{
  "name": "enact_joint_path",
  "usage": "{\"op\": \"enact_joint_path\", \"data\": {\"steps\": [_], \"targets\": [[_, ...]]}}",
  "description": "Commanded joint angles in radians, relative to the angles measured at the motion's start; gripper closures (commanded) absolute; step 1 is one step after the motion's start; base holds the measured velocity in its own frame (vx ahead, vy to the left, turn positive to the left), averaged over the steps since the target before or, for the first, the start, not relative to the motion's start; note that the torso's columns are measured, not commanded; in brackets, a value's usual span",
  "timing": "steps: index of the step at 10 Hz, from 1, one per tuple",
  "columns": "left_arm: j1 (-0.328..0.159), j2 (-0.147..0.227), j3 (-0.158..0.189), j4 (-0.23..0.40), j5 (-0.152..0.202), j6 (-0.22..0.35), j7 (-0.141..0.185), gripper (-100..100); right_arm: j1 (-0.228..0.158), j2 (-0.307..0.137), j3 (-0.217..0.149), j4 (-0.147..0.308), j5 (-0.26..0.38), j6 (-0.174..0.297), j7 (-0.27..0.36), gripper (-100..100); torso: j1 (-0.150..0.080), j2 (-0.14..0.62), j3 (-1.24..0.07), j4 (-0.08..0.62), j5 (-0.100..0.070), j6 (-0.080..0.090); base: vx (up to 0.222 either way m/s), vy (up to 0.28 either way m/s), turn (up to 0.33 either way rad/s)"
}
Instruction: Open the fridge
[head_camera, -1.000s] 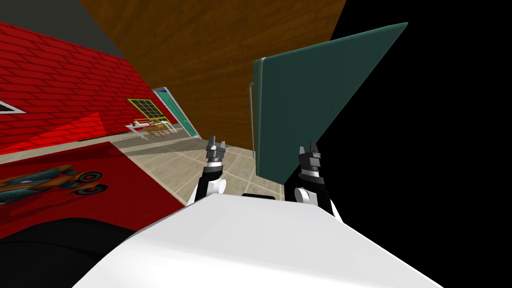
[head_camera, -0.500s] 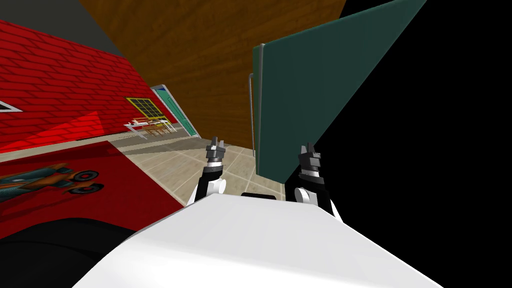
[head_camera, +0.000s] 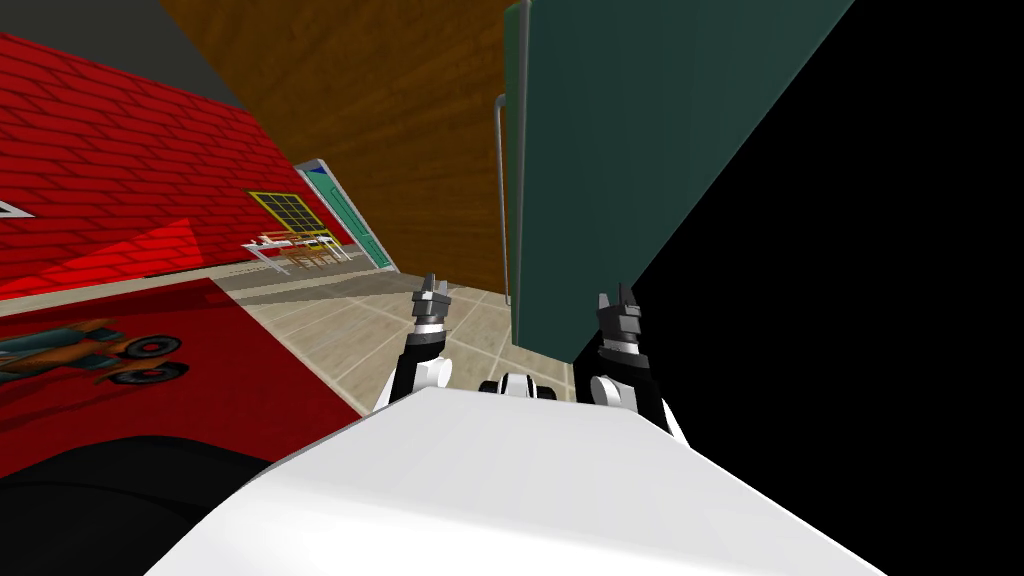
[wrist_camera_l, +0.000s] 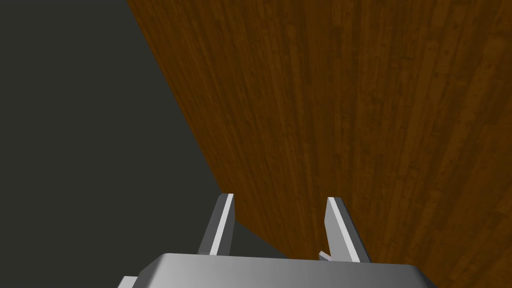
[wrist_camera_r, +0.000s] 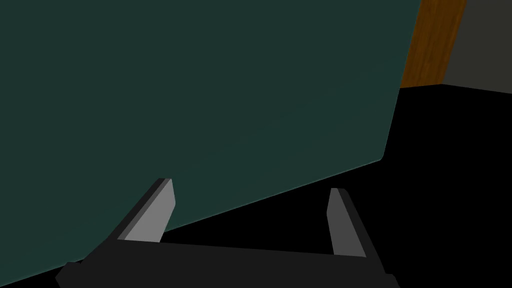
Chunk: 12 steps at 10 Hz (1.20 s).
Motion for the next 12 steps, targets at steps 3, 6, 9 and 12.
{"op": "enact_joint_path", "data": {"steps": [3,6,9,12], "targets": [[0.0,0.0,0.0,0.0,0.0,0.0,0.0,0,-0.008,-0.134,-0.027,0.012,-0.017,0.062,0.077,-100,0.001,0.012,-0.025,0.013,0.0,0.0,0.026,0.062,0.02],[0.0,0.0,0.0,0.0,0.0,0.0,0.0,0,-0.011,-0.212,-0.047,0.016,-0.029,0.105,0.131,-100,-0.002,0.014,-0.025,0.014,-0.001,0.0,0.022,0.057,0.019],[0.0,0.0,0.0,0.0,0.0,0.0,0.0,0,-0.014,-0.292,-0.07,0.019,-0.043,0.156,0.194,-100,0.0,0.013,-0.025,0.014,0.0,0.0,0.03,0.069,0.024],[0.0,0.0,0.0,0.0,0.0,0.0,0.0,0,-0.016,-0.361,-0.082,0.019,-0.051,0.183,0.231,-100,-0.001,0.013,-0.025,0.014,0.0,0.0,0.027,0.066,0.015]]}}
